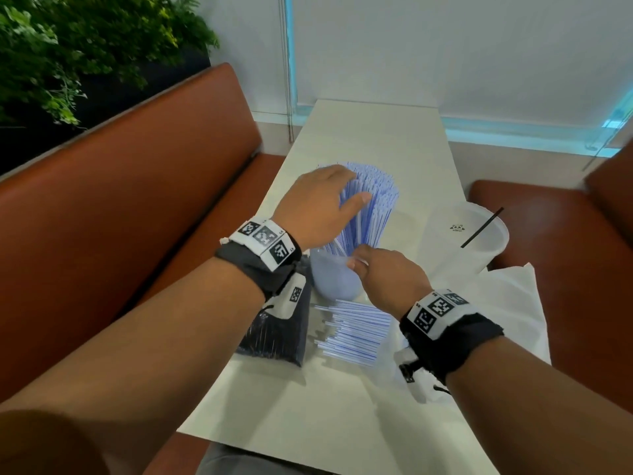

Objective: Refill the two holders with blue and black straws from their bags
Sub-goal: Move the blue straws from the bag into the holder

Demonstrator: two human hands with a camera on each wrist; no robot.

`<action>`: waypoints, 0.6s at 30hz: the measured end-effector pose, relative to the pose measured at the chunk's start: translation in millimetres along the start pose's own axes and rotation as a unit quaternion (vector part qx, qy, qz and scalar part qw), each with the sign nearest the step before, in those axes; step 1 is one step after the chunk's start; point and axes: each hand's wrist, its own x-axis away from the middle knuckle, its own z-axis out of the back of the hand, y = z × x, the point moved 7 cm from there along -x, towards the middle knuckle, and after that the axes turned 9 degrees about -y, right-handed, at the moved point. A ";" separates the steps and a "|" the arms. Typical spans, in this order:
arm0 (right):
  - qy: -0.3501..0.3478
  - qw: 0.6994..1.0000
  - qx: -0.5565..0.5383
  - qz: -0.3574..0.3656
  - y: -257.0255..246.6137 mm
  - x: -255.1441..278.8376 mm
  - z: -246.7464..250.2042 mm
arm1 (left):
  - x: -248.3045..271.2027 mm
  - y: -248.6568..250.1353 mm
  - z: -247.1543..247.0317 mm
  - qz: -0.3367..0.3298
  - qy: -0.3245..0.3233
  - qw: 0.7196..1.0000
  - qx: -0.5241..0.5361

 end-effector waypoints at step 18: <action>0.008 0.999 0.032 -0.006 1.2 -3.3 -4.5 | -10.1 -4.5 -38.0 0.099 0.029 0.994 -0.042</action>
